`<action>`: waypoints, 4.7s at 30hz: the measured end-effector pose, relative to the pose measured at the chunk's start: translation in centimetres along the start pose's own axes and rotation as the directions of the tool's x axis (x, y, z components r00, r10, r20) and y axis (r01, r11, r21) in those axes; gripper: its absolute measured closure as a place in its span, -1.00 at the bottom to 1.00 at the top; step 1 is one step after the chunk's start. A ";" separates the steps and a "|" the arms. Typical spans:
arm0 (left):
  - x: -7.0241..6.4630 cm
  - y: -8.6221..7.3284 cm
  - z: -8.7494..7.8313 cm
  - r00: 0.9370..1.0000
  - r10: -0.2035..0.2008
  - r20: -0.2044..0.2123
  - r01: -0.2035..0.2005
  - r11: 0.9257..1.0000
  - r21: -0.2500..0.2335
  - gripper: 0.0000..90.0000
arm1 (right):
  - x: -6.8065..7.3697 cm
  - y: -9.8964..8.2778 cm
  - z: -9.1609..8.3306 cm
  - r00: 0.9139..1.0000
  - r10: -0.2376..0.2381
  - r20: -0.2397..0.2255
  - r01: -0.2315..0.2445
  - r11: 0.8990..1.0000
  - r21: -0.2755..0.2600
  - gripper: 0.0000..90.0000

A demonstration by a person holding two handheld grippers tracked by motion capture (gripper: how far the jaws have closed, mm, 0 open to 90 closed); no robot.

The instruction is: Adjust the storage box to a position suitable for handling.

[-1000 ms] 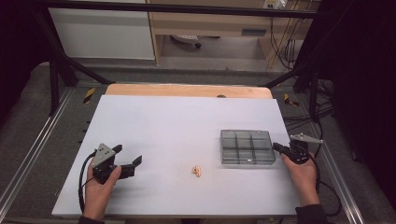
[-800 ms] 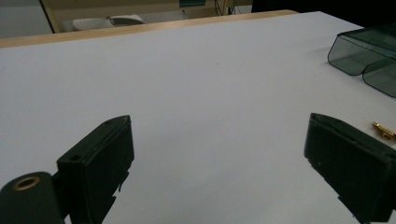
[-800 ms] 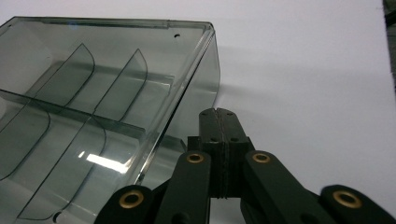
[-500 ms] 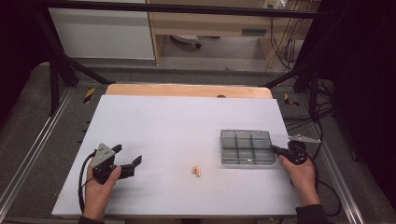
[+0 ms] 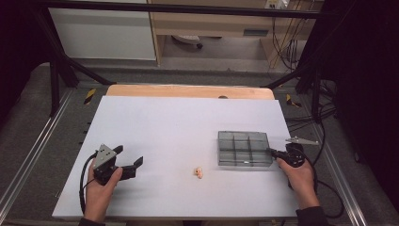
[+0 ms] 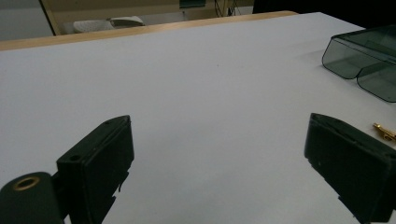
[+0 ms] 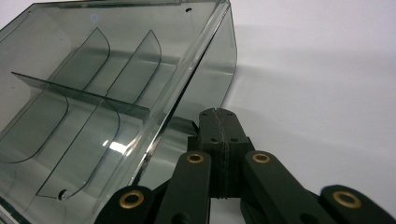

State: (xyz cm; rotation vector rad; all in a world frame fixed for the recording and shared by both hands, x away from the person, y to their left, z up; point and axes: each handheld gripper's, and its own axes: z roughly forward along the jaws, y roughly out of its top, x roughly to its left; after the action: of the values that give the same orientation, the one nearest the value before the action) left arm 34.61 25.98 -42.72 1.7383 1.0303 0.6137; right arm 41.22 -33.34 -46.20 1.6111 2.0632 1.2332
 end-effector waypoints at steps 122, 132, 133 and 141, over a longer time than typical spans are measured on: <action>4.0 0.6 7.4 0.994 0.103 0.020 -0.105 0.983 0.154 0.90 | 18.4 2.7 11.6 0.898 -0.278 -0.341 0.315 0.947 0.057 1.00; 4.4 0.7 7.9 0.991 0.131 0.041 -0.136 0.978 0.160 0.99 | 19.5 2.5 11.5 0.885 -0.297 -0.359 0.335 0.941 0.049 1.00; 4.5 0.7 7.9 0.991 0.125 0.043 -0.130 0.979 0.156 0.99 | 19.6 2.5 11.5 0.885 -0.297 -0.359 0.336 0.941 0.049 1.00; 4.9 0.7 7.9 0.989 0.136 0.065 -0.145 0.976 0.161 1.00 | 20.1 2.3 11.4 0.880 -0.309 -0.361 0.350 0.935 0.052 1.00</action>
State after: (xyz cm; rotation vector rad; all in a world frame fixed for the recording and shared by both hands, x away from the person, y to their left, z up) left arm 43.58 26.20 -45.40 1.9763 0.9484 0.5800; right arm 42.90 -10.22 -45.58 1.0653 2.5364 1.3669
